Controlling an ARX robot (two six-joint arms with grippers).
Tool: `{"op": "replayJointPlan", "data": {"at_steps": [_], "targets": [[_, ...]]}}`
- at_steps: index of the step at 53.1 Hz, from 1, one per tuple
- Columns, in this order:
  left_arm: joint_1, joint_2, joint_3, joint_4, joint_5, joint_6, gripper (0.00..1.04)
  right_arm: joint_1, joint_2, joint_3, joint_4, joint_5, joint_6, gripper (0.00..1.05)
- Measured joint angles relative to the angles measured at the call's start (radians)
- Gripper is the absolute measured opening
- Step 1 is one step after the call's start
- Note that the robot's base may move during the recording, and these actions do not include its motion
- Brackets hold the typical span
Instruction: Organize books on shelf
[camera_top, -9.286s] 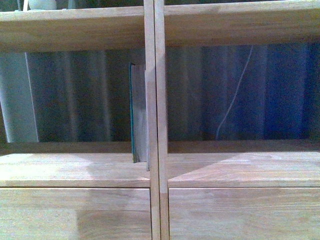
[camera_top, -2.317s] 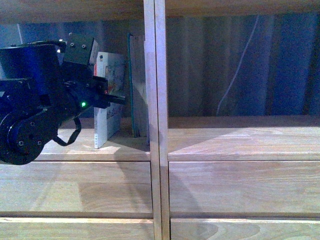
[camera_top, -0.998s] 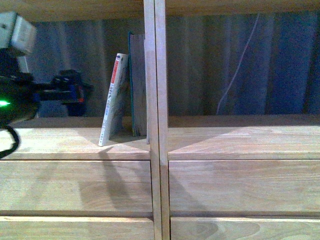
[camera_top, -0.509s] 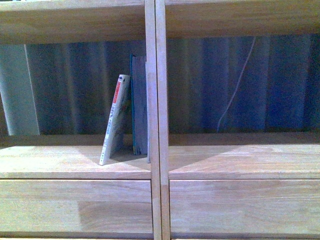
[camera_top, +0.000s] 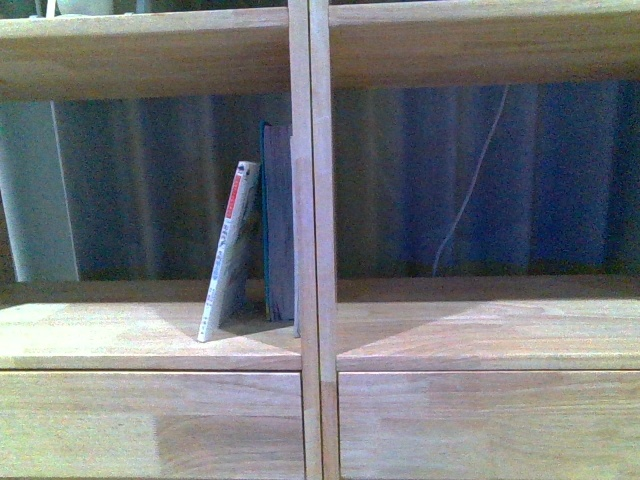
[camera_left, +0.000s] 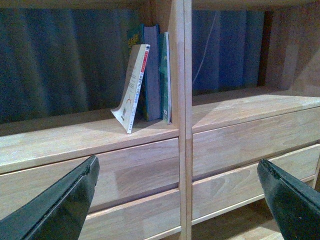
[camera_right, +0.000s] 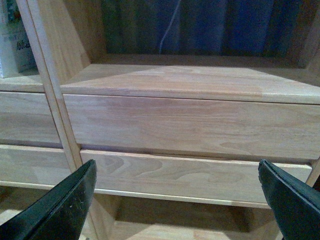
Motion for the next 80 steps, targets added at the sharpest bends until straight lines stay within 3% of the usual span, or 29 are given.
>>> {"op": "replayJointPlan", "data": {"at_steps": [6,11,21,46,64,69,74,80], "targets": [[-0.048,-0.014,0.0,-0.032,-0.117,0.014,0.51,0.0,0.0,0.0,0.0,-0.001,0.0,0.98],[-0.171,-0.029,0.0,-0.044,-0.251,0.02,0.34,0.0,0.0,0.0,0.0,0.001,0.0,0.98],[-0.208,-0.031,0.0,-0.047,-0.269,0.024,0.03,0.0,0.0,0.0,0.0,-0.001,0.0,0.98],[-0.21,-0.031,0.0,-0.047,-0.269,0.027,0.03,0.0,0.0,0.0,0.0,0.0,0.0,0.98],[-0.21,-0.031,0.0,-0.047,-0.269,0.027,0.59,0.0,0.0,0.0,0.0,0.0,0.0,0.98],[-0.21,-0.031,0.0,-0.047,-0.269,0.027,0.82,0.0,0.0,0.0,0.0,-0.001,0.0,0.98],[-0.21,-0.031,0.0,-0.047,-0.269,0.027,0.97,0.0,0.0,0.0,0.0,0.0,0.0,0.98],[-0.21,-0.031,0.0,-0.047,-0.269,0.029,0.97,0.0,0.0,0.0,0.0,0.0,0.0,0.98]]}}
